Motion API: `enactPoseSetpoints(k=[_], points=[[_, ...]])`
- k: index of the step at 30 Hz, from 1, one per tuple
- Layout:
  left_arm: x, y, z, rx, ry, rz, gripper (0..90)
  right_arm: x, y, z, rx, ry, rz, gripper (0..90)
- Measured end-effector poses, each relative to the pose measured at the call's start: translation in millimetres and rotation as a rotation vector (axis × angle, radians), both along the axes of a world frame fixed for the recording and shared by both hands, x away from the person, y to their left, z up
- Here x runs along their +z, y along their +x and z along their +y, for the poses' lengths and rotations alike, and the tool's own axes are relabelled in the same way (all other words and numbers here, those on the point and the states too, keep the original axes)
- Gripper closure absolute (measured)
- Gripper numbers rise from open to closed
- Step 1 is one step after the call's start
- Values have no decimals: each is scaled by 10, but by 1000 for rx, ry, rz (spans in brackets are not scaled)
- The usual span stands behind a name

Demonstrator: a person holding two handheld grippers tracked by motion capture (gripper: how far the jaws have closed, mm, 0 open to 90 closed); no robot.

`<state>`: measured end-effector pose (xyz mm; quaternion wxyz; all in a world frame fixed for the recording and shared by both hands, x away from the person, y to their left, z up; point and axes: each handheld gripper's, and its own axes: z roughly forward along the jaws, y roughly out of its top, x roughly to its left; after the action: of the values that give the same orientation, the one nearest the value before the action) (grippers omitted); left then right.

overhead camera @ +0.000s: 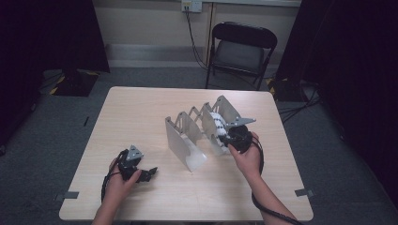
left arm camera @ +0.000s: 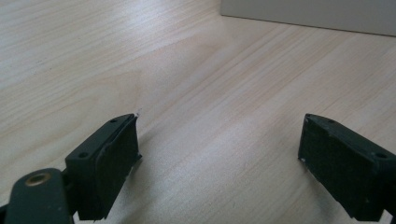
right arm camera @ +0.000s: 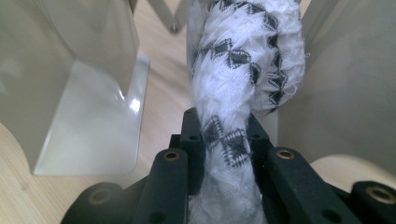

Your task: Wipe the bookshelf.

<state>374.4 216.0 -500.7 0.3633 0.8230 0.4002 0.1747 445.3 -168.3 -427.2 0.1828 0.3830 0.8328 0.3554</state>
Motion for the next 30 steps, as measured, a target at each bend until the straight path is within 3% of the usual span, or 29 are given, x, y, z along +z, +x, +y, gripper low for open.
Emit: enactPoseSetpoints(k=[10, 17, 25, 26, 27, 30], points=[[0, 0, 0, 0, 0, -1, 120, -446, -34, -19, 2, -25, 80, 763], [0, 0, 0, 0, 0, -1, 120, -443, -54, -23, -3, -31, 82, 762], [0, 0, 0, 0, 0, -1, 120, 189, -33, -15, -2, 40, -40, 762], [0, 0, 0, 0, 0, -1, 120, 189, -33, -15, -2, 40, -40, 762], [0, 0, 0, 0, 0, 0, 120, 333, -19, -2, 3, 53, -69, 761], [0, 0, 0, 0, 0, -1, 120, 457, 7, 20, 13, 64, -86, 760]])
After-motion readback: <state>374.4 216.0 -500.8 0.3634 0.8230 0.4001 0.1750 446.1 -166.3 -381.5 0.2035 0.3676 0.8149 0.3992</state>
